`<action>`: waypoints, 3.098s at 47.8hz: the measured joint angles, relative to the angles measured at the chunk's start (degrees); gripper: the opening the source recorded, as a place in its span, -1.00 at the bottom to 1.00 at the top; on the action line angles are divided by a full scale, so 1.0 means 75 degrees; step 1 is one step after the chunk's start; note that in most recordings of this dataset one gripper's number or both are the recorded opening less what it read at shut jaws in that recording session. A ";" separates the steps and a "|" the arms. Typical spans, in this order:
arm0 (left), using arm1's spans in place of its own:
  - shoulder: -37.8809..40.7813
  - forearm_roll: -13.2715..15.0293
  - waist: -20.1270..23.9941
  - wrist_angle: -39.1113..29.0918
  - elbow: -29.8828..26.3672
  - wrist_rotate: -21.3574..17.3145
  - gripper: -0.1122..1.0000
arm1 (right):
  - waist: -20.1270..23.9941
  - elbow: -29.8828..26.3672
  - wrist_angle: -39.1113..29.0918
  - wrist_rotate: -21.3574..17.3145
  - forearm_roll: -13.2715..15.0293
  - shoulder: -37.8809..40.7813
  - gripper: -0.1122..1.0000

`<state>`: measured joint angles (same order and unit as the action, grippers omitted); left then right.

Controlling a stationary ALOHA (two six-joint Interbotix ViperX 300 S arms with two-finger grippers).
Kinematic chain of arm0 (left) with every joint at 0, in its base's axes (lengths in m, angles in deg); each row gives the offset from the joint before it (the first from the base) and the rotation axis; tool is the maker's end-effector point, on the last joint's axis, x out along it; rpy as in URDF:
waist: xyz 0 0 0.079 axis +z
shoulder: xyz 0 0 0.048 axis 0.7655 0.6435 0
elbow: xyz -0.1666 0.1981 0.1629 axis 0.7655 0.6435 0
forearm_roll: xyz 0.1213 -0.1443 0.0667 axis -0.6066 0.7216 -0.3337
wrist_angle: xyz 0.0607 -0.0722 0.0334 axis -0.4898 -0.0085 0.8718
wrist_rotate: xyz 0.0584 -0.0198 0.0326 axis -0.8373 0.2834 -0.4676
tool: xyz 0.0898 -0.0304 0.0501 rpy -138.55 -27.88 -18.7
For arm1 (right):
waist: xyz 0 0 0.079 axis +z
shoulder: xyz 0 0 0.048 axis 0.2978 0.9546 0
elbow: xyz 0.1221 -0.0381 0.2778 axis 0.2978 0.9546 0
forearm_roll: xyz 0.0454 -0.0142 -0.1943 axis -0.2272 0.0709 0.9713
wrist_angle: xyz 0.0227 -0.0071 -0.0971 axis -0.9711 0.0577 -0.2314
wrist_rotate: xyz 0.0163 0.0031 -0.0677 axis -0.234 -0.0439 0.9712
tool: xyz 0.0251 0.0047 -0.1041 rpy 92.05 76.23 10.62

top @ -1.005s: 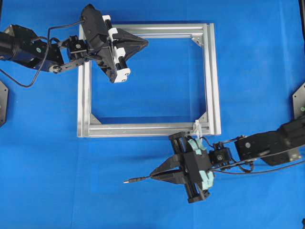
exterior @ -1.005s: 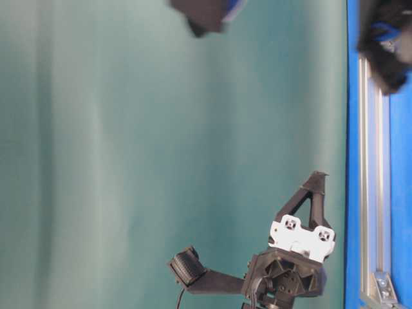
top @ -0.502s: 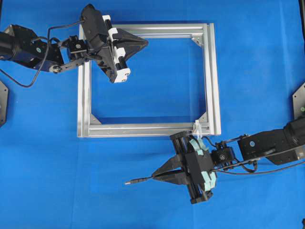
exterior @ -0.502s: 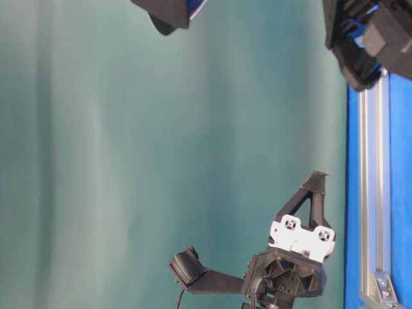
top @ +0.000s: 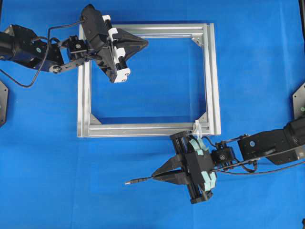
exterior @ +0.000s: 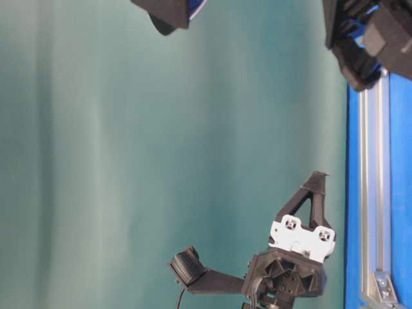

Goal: Insert the wire through the string loop located on the right side.
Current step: 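Lift the cable and carry it right toward the white zip-tie loop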

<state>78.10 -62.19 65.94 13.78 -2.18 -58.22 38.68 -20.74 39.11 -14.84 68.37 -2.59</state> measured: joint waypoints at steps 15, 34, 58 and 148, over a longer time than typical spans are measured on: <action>0.0000 0.0000 0.0000 0.0000 0.0000 0.0000 -0.79 | 0.0000 0.0000 0.0000 0.0000 0.0000 0.0000 -0.86; -0.0012 0.0000 0.0000 -0.0012 0.0059 0.0000 -0.79 | 0.0129 0.1102 0.0047 -0.0012 -0.0012 -0.0750 -0.86; -0.0035 -0.0012 0.0000 0.0000 0.0094 0.0023 -0.79 | 0.0492 0.3797 0.0316 -0.0070 -0.0246 -0.3012 -0.86; -0.0070 -0.0023 -0.0035 0.0070 0.0105 0.0012 -0.79 | -0.1066 0.5262 -0.0258 -0.0023 -0.0246 -0.4898 -0.86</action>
<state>77.57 -62.37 65.68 14.31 -1.38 -58.14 30.69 18.73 37.18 -15.01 66.53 -39.32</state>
